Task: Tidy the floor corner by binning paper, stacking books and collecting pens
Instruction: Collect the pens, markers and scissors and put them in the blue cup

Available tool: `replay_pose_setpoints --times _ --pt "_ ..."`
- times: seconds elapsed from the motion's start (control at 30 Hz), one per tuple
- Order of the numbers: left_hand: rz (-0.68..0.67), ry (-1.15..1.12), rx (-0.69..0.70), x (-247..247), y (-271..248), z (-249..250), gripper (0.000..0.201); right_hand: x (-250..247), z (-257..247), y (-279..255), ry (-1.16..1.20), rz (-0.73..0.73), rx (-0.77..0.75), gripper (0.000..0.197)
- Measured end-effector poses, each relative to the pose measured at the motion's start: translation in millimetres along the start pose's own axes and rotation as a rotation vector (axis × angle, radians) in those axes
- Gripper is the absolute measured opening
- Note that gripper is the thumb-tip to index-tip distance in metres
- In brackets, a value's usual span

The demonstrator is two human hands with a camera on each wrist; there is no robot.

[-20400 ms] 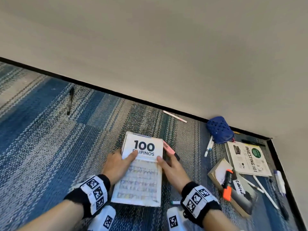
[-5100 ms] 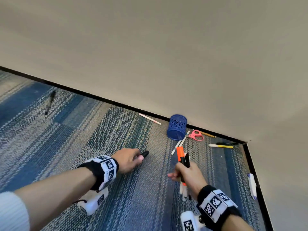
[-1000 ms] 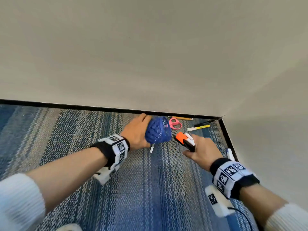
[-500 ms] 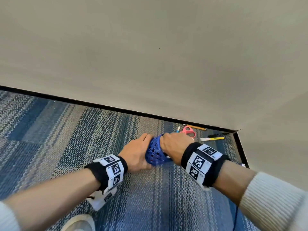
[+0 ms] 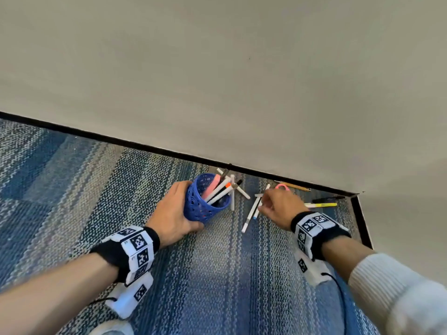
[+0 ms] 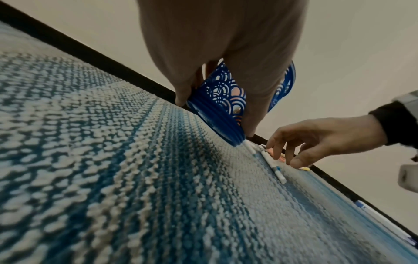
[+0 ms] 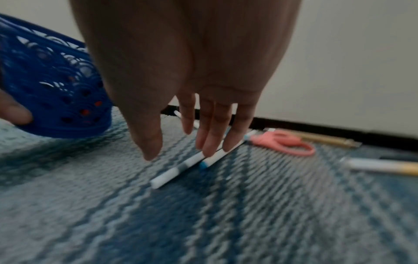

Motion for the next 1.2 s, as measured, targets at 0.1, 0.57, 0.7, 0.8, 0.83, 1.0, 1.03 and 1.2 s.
replay_pose_setpoints --times 0.1,0.57,0.7,0.8,0.83,1.0,1.03,1.2 --pt "0.021 0.022 0.006 -3.7 1.2 -4.3 0.09 37.0 -12.9 3.6 0.022 -0.126 -0.102 0.052" --pt "0.018 -0.071 -0.087 -3.5 -9.9 -42.6 0.093 11.2 -49.9 26.2 0.11 0.2 -0.333 0.013" --pt "0.017 -0.034 -0.103 -7.5 -7.5 -43.0 0.095 1.8 -75.1 53.1 0.119 0.256 -0.211 0.029" --pt "0.009 -0.003 -0.093 -8.9 -6.1 -40.4 0.094 17.0 -98.2 74.3 0.092 0.139 -0.12 0.041" --pt "0.008 0.005 -0.086 -9.3 -6.0 -39.3 0.094 22.0 -103.5 78.9 0.091 0.111 -0.099 0.043" --pt "-0.013 -0.002 -0.094 -10.7 -7.1 -41.1 0.094 39.7 -108.7 83.0 -0.1 0.067 -0.198 0.028" --pt "-0.016 -0.003 -0.097 -10.9 -7.0 -41.7 0.094 41.6 -105.6 81.2 -0.142 0.058 -0.227 0.03" --pt "-0.011 0.02 -0.112 -11.1 -7.1 -40.0 0.091 29.4 -76.2 83.6 -0.071 0.164 -0.073 0.033"
Point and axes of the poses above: each hand's wrist, its own y-axis towards the middle knuckle, its own x-axis out of the palm, z = x × y, the point moved 5 cm from there along y, towards the middle knuckle, and after that the axes turned 4 degrees about -z, right-handed, at the moved point
